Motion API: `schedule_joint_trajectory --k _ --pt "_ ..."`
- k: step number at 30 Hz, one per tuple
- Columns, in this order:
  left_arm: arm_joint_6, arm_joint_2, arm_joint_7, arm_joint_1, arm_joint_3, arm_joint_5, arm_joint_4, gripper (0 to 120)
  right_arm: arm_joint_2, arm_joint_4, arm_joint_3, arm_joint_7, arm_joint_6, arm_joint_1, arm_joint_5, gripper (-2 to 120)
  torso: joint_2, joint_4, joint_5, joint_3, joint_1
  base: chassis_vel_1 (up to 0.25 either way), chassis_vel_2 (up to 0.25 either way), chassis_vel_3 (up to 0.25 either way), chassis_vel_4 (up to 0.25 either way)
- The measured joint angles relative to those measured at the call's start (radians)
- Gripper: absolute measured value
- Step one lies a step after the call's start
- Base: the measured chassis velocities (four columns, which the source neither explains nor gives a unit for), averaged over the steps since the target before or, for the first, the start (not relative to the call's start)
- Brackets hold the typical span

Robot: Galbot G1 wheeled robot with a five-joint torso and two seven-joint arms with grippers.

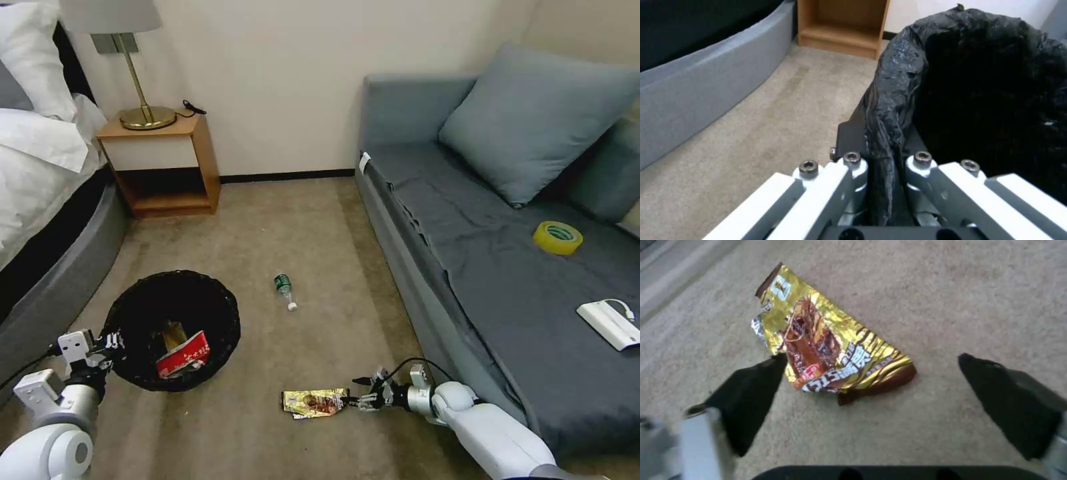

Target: Pick up the trash bin, then pick up the garbage on the floor and place it into the trash bin.

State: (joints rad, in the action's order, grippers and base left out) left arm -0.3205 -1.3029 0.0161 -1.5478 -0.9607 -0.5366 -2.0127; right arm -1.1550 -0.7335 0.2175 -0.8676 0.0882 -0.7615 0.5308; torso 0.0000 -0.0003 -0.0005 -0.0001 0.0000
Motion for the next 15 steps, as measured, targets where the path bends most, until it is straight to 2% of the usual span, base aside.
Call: schedule_joint_trajectory --k 4,15 --pt "0.003 0.0 -0.002 0.001 0.001 0.002 0.002 4 -0.003 -0.003 0.002 -0.005 0.002 -0.009 0.0 100 0.0 -0.0001 0.0003 0.0 0.0 0.0 0.0 0.0 0.0" --pt "0.01 -0.002 -0.009 0.002 0.001 0.007 0.006 4 -0.022 -0.018 0.017 -0.002 0.001 -0.015 0.007 100 0.0 0.0001 0.0003 0.0 0.0 0.0 0.0 0.0 0.0"
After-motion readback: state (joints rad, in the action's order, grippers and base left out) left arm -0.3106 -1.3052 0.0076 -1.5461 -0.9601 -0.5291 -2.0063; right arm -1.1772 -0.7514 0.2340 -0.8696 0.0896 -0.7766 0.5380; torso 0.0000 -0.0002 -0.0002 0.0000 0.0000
